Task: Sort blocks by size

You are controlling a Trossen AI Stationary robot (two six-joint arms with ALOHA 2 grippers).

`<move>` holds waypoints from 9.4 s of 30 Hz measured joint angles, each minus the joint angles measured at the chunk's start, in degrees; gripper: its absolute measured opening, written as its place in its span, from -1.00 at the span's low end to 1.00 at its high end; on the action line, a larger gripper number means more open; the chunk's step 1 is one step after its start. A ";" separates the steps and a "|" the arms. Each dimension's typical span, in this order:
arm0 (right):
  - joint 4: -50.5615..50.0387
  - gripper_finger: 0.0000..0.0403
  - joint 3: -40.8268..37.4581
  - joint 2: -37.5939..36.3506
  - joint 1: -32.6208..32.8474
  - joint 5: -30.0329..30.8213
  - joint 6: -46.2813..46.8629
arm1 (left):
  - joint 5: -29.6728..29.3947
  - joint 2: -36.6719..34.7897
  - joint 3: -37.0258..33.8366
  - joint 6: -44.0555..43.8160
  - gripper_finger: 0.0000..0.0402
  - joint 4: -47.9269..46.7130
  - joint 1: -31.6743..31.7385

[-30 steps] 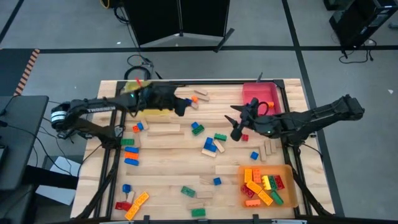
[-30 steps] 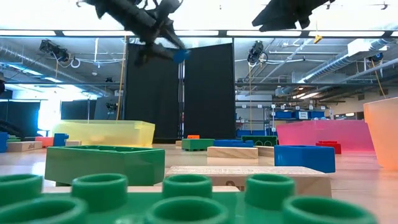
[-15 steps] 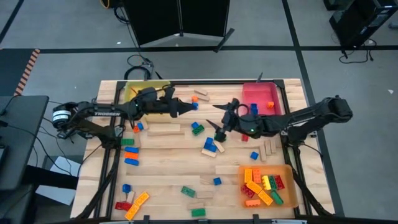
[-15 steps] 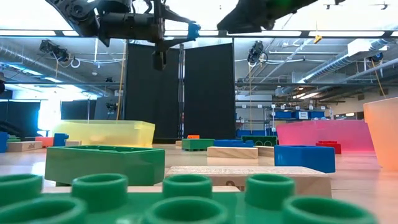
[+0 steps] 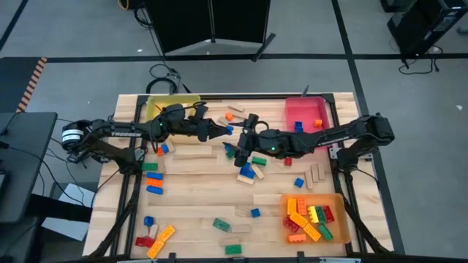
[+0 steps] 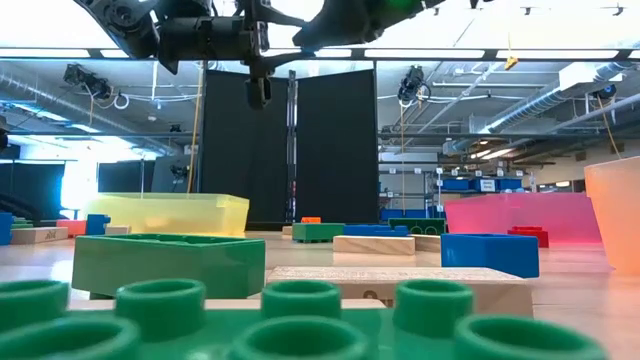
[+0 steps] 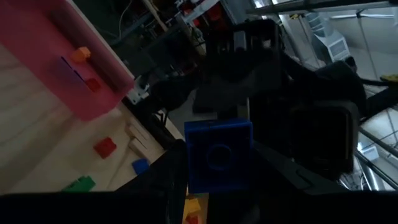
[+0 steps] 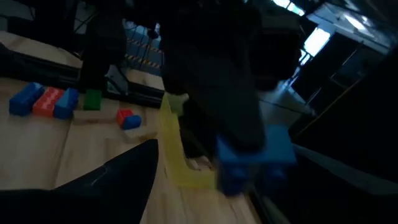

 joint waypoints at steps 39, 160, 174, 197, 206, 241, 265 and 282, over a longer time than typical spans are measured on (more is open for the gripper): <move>-2.87 -0.23 3.16 1.96 -0.94 0.20 -0.13 | -1.55 0.07 0.07 2.22 0.00 -0.67 0.25; -66.94 0.37 -5.62 -5.59 -51.77 -26.59 55.24 | 2.08 0.04 0.04 19.85 0.06 -0.32 7.92; -71.23 0.30 -5.62 -26.53 -31.28 -18.61 62.40 | 0.74 0.02 -0.02 19.94 0.06 6.97 7.92; -71.43 0.27 -5.62 -30.30 -16.37 -15.48 57.62 | -27.03 -3.10 31.50 16.01 0.06 -84.93 -11.01; -71.22 0.26 -5.62 -30.26 -16.02 -14.69 55.01 | -32.12 -8.90 30.82 -15.73 0.06 -107.14 -29.57; -69.81 0.22 -5.62 -30.26 -16.02 -17.79 51.72 | 4.63 32.14 30.82 -23.78 0.06 -91.98 -53.30; -71.21 0.19 -5.62 -30.26 -16.02 -17.97 50.25 | 12.20 35.82 23.93 -22.83 0.06 -79.40 -54.72; -73.27 0.20 -5.62 -31.27 -15.36 -18.88 51.18 | 3.77 30.57 26.86 -23.59 -0.31 -81.70 -52.49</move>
